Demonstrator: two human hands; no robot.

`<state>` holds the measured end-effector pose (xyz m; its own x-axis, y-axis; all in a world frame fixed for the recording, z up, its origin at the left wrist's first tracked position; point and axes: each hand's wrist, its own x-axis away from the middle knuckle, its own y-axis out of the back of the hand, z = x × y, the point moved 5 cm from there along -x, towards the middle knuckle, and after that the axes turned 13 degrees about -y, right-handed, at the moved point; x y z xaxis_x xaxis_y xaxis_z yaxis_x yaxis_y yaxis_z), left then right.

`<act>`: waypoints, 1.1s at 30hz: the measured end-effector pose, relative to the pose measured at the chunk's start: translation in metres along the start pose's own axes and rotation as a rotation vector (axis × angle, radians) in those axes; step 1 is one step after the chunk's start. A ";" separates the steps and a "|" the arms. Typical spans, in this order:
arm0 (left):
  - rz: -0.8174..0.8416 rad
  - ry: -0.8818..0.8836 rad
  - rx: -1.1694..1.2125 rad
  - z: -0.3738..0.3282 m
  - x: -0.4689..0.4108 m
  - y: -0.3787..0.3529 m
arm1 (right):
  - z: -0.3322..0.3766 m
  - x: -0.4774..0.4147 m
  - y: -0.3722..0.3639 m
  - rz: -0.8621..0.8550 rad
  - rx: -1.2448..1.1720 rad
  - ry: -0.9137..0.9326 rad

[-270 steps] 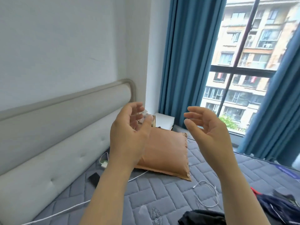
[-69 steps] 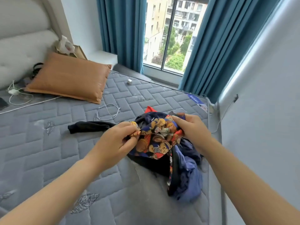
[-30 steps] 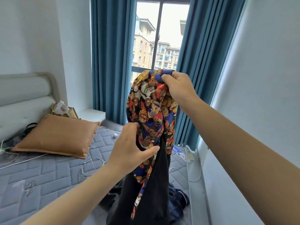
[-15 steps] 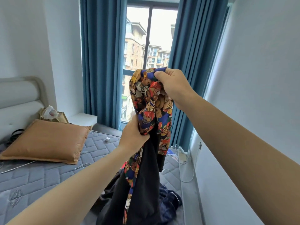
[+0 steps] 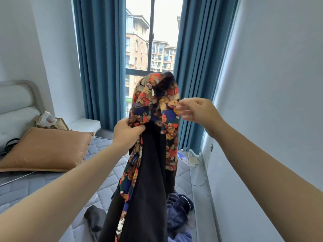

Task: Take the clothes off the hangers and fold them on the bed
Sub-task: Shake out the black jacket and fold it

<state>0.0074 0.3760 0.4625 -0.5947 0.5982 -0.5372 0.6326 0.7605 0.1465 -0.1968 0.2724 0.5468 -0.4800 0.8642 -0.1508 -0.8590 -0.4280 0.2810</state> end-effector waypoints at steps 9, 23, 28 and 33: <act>-0.052 0.068 0.131 -0.026 -0.011 0.019 | -0.088 0.021 -0.021 0.174 0.205 -0.171; -0.145 -0.071 -0.072 -0.023 -0.019 0.053 | -0.091 0.027 -0.051 0.204 0.011 -0.134; 0.055 -0.184 -0.287 -0.023 -0.014 0.044 | -0.057 0.018 -0.054 0.234 -0.321 -0.219; 0.232 -0.302 -0.394 -0.023 0.002 0.031 | -0.036 0.009 -0.049 0.119 -0.481 -0.251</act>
<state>0.0146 0.4060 0.4850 -0.2561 0.7065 -0.6598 0.4617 0.6890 0.5586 -0.1655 0.2919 0.4971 -0.5723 0.8137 0.1022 -0.8141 -0.5486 -0.1907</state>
